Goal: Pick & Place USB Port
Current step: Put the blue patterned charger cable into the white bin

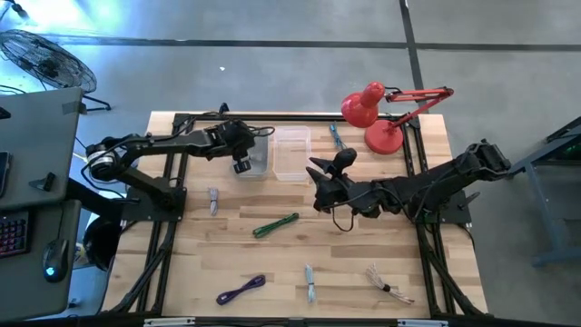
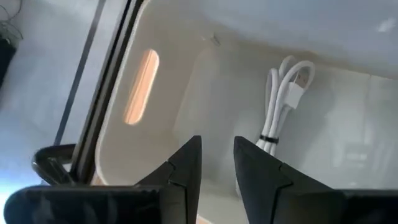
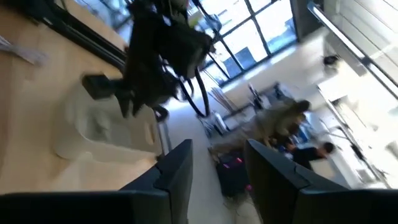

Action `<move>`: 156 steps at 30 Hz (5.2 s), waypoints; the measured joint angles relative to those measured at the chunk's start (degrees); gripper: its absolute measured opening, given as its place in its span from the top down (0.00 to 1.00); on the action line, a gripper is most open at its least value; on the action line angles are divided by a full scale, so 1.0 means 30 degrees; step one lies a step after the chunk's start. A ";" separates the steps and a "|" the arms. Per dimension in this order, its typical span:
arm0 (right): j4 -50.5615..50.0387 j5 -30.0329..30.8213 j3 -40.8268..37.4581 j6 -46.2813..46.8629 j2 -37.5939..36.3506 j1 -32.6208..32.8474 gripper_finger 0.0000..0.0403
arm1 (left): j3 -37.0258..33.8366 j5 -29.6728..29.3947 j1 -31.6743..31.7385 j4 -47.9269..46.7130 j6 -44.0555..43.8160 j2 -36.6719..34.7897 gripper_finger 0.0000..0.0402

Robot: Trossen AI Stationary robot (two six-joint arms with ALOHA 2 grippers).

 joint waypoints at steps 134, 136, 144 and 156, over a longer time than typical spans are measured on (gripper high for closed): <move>0.3520 -1.0569 -1.0338 1.9679 0.2157 -1.4671 0.40 | 0.4580 -0.3754 -0.0014 -1.1999 0.3924 -0.6827 0.77; 0.3590 -1.0557 -1.0338 1.9698 0.2239 -1.4671 0.40 | 0.4580 -0.3707 -0.0014 -1.1998 0.3924 -0.6827 0.77; 0.5600 -1.1305 -1.0346 1.9563 0.4514 -1.4926 0.40 | 0.4580 -0.3704 -0.0009 -1.1998 0.3923 -0.6834 0.77; 0.7510 -1.0795 -1.0338 1.8902 0.6329 -1.5885 0.41 | 0.4580 -0.3602 -0.0006 -1.1998 0.3923 -0.6834 0.77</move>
